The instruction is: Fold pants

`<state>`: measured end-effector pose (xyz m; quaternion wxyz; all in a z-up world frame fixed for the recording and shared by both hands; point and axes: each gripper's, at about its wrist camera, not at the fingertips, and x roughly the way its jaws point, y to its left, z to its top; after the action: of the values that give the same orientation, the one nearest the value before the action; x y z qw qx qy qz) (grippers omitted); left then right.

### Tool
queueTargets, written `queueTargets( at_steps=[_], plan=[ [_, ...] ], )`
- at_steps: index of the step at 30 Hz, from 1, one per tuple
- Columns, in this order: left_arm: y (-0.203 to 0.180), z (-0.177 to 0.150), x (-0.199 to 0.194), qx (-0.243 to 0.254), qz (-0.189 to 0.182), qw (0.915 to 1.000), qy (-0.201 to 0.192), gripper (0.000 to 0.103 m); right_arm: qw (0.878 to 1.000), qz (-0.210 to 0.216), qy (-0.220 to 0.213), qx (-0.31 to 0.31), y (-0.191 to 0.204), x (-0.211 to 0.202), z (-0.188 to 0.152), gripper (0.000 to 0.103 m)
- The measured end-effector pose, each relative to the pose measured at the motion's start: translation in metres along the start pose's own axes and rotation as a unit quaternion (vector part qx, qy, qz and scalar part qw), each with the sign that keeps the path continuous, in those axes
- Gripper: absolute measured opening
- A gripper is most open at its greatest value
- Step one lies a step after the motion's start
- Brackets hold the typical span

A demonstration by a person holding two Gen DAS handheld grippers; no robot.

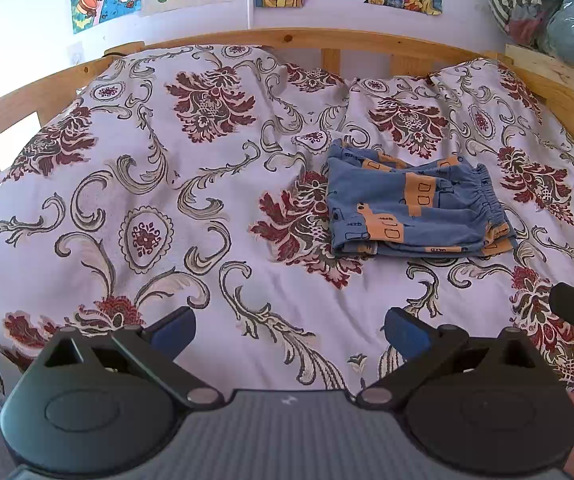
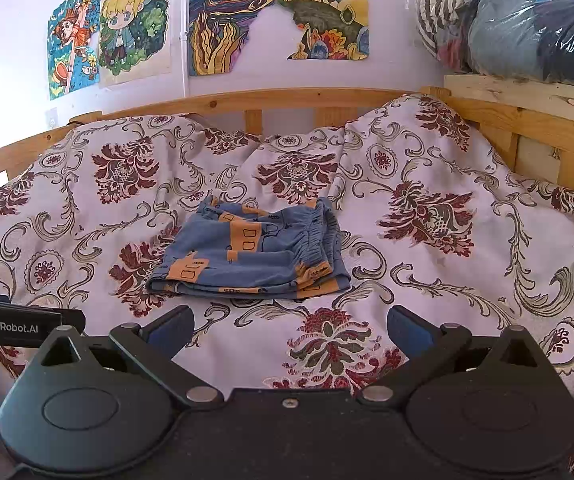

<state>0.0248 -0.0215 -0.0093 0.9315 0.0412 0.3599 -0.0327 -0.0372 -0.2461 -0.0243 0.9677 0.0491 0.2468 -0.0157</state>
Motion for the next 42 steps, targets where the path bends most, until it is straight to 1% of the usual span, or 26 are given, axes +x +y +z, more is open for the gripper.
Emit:
queueTargets(
  at_steps=[17,24,28,33,42],
  plan=[
    [0.0000,0.0005,0.0000,0.000,0.000,1.0000,0.000,0.103,1.000,0.000,0.001,0.000,0.0004,0.0002,0.0005,0.102],
    [-0.0012,-0.0015,0.0004,0.007,0.014,0.9999,0.004,0.103,1.000,0.000,0.001,0.000,0.0000,0.0001,0.0008,0.102],
    [-0.0021,-0.0018,-0.0006,0.010,0.008,0.9999,0.003,0.103,1.000,0.000,0.001,0.000,0.0000,0.0000,0.0010,0.102],
    [-0.0043,-0.0015,-0.0016,0.018,0.008,0.9998,0.002,0.103,1.000,0.000,0.002,0.000,0.0001,0.0002,0.0010,0.102],
    [-0.0035,-0.0013,-0.0011,0.017,0.007,0.9998,0.004,0.103,1.000,0.000,0.002,0.000,0.0002,0.0003,0.0012,0.102]
  ],
)
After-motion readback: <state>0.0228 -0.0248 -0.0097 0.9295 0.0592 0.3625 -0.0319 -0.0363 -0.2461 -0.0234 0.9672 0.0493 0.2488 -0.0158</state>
